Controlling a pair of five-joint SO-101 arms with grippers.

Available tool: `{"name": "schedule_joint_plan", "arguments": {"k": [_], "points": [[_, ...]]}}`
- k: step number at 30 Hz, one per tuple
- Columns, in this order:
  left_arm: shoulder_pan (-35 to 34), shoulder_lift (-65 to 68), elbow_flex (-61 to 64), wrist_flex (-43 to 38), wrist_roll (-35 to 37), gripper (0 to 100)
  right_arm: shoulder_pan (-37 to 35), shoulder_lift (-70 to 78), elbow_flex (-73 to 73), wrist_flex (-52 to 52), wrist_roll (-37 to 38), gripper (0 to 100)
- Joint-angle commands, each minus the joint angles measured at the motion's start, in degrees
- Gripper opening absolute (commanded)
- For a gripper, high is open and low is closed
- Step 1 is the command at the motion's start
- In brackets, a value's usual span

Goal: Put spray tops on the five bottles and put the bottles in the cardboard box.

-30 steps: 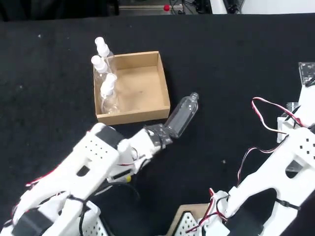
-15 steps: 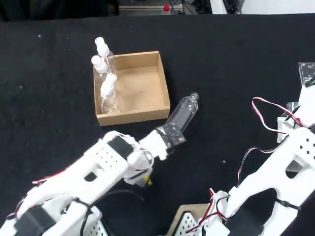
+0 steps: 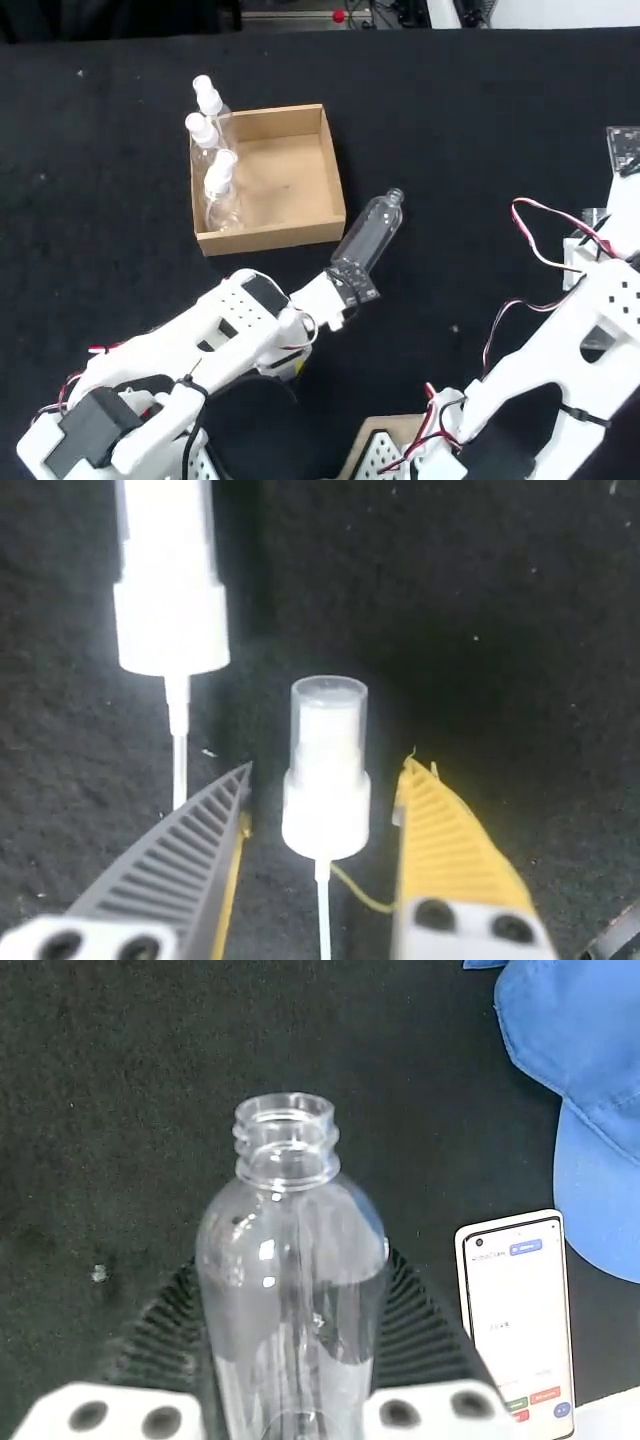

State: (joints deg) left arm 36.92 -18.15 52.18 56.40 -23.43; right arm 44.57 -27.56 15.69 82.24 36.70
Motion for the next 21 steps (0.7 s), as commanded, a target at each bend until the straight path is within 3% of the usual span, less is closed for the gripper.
{"name": "schedule_joint_plan", "arguments": {"k": [1, 6, 10, 14, 18, 21], "points": [[0.7, -3.3, -1.5, 5.5, 0.5, 20, 1.1, -3.0, -1.8, 0.4, 0.4, 1.1], [0.6, -9.1, -2.0, 7.6, 0.5, 8, 0.8, -3.0, -1.8, 0.4, 0.4, 1.1], [0.3, -11.8, -1.7, 8.2, 0.5, 8, 0.8, -3.0, -1.8, 0.4, 0.4, 1.1], [0.5, -12.4, -2.3, 11.4, 0.2, 16, 0.8, -3.0, -1.8, 0.4, 0.4, 1.1], [0.4, -11.1, -1.8, 11.3, 0.1, 25, 0.8, -3.0, -1.8, 0.4, 0.4, 1.1], [0.8, -8.6, -2.5, 8.6, 0.4, 26, 0.8, -3.0, -1.8, 0.4, 0.4, 1.1]]}}
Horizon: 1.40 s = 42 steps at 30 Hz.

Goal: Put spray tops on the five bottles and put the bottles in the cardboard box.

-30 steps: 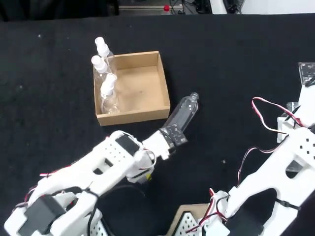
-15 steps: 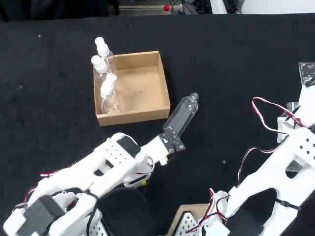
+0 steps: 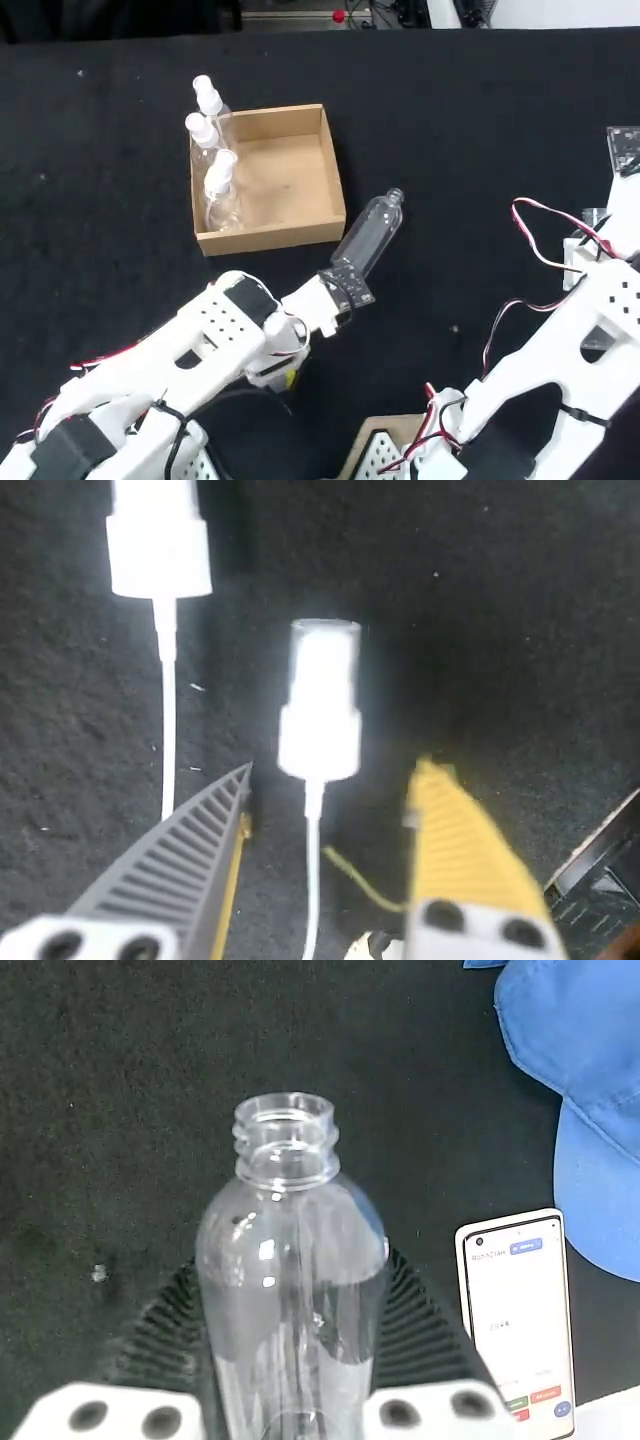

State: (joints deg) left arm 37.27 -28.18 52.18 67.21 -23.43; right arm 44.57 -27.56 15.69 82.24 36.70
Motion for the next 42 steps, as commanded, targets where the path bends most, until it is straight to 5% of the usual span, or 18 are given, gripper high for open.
{"name": "schedule_joint_plan", "arguments": {"k": [1, 11, 16, 30, 35, 42], "points": [[0.5, 2.5, -2.5, -3.8, 0.4, 26, 0.8, -3.0, -1.8, 0.4, 0.4, 1.1], [0.5, 14.7, -2.7, -12.0, 0.5, 24, 1.1, -3.0, -1.8, 0.4, 0.4, 1.1], [0.7, 12.1, -2.5, -11.2, 0.5, 8, 1.1, -3.0, -1.8, 0.4, 0.4, 1.1], [-2.6, -14.2, -10.4, 13.0, 0.1, 5, -0.9, -3.6, -4.1, 2.4, -0.4, 1.1], [-10.9, -21.1, -16.1, 13.5, 0.8, 5, -6.9, -5.7, -8.1, 8.3, -4.9, 1.1], [-21.1, -30.3, -21.5, 8.6, 11.6, 5, -21.7, -22.5, 0.0, 4.7, -15.5, 1.0]]}}
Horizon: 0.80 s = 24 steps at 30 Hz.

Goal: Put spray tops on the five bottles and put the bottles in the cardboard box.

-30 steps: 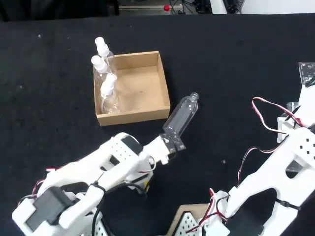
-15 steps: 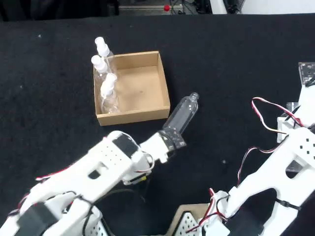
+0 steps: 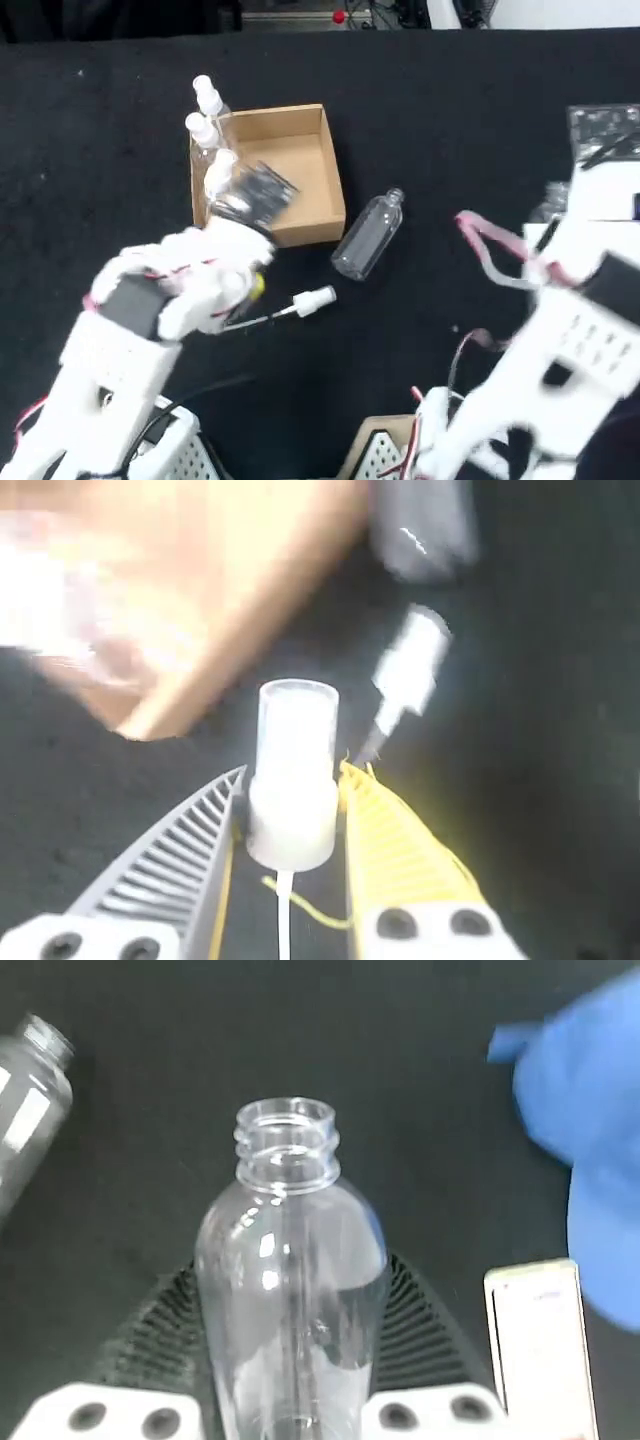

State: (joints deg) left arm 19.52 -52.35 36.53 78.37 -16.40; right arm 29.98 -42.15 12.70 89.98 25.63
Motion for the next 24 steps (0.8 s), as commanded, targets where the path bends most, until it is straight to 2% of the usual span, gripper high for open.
{"name": "schedule_joint_plan", "arguments": {"k": [1, 7, 12, 18, 24], "points": [[-3.6, -7.7, -6.5, -3.1, 5.2, 5, -9.8, -10.0, 5.6, -4.8, -6.2, 1.0], [-4.6, -17.1, -7.4, -9.3, 8.9, 5, -25.6, -19.4, 22.3, -19.2, -16.1, 1.1], [-5.1, -21.3, -3.1, -18.5, 15.0, 5, -37.5, -27.3, 37.6, -37.0, -21.2, 1.1], [-4.6, -24.4, 0.9, -37.9, 20.1, 5, -42.9, -36.7, 55.7, -56.9, -27.1, 1.1], [-2.7, -24.1, 1.8, -54.9, 21.7, 3, -45.4, -43.0, 63.1, -59.1, -27.5, 1.1]]}}
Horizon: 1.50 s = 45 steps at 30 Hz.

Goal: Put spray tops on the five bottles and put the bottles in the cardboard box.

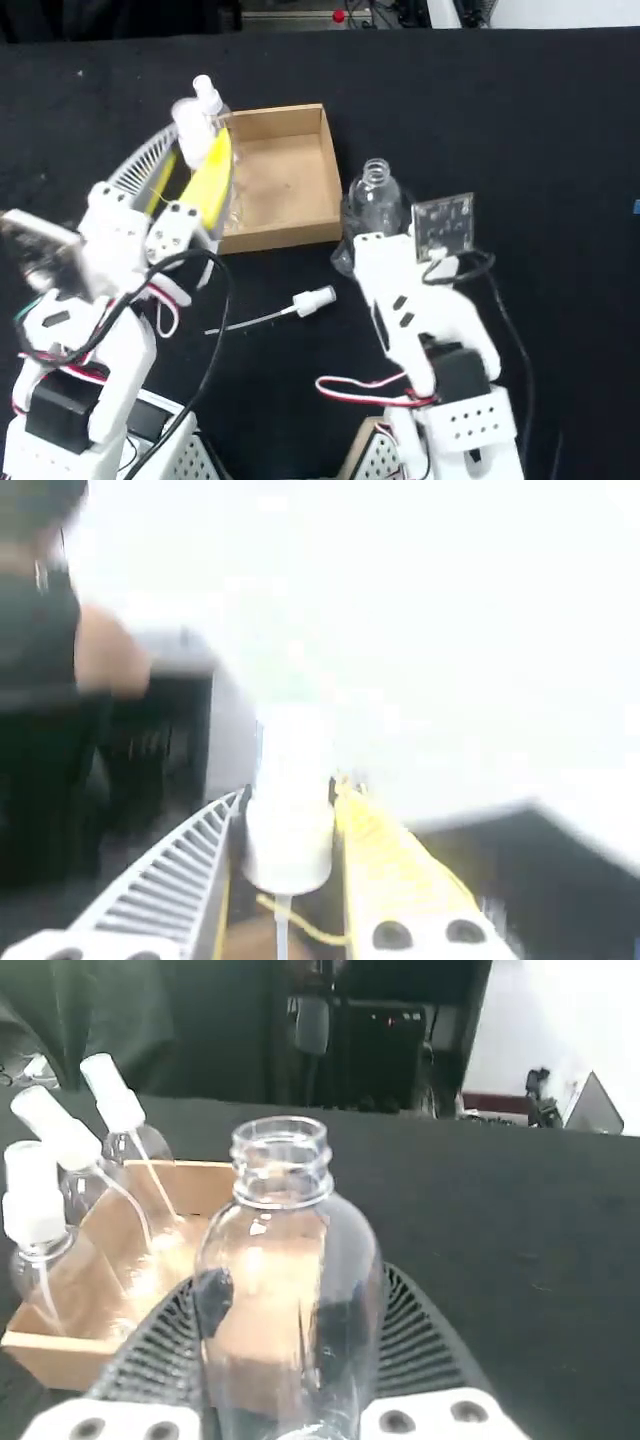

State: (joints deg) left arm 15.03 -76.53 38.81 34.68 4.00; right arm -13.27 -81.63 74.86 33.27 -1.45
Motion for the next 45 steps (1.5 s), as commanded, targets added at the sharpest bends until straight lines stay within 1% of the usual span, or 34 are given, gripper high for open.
{"name": "schedule_joint_plan", "arguments": {"k": [1, 6, 8, 13, 15, 17, 22, 28, 37, 42, 45], "points": [[3.3, 0.5, -0.5, -13.5, 1.3, 3, -2.7, -4.4, 1.6, -2.4, -0.4, 1.1], [14.0, 4.6, -0.7, -22.1, 0.9, 3, -6.9, -7.3, 5.1, -2.7, -0.4, 1.1], [16.7, 7.6, -1.0, -25.5, 0.8, 3, -7.4, -8.2, 6.0, -2.7, -0.4, 1.1], [18.2, 14.3, -1.1, -33.4, 0.8, 3, -7.5, -10.7, 7.6, -2.7, -0.4, 1.1], [18.2, 16.1, -1.1, -34.7, 0.8, 3, -7.4, -11.6, 8.1, -2.7, -0.4, 1.1], [18.2, 17.1, -0.6, -34.2, 0.8, 3, -7.3, -12.4, 8.6, -2.7, -0.4, 1.1], [18.2, 17.6, -0.5, -30.0, 1.2, 3, -7.3, -13.8, 8.7, -2.7, -0.4, 1.1], [18.2, 17.9, -0.6, -30.0, 1.3, 3, -7.3, -13.8, 8.7, -2.6, -0.4, 1.1], [22.5, 18.0, -0.5, -29.8, 1.4, 3, -7.3, -13.8, 8.7, -2.6, -0.4, 1.1], [21.8, 17.8, 2.0, -30.1, 3.0, 3, -7.3, -13.8, 8.7, -2.4, -0.4, 1.1], [19.9, 17.8, 2.3, -29.8, 3.0, 3, -7.3, -13.8, 8.7, -2.4, -0.4, 1.1]]}}
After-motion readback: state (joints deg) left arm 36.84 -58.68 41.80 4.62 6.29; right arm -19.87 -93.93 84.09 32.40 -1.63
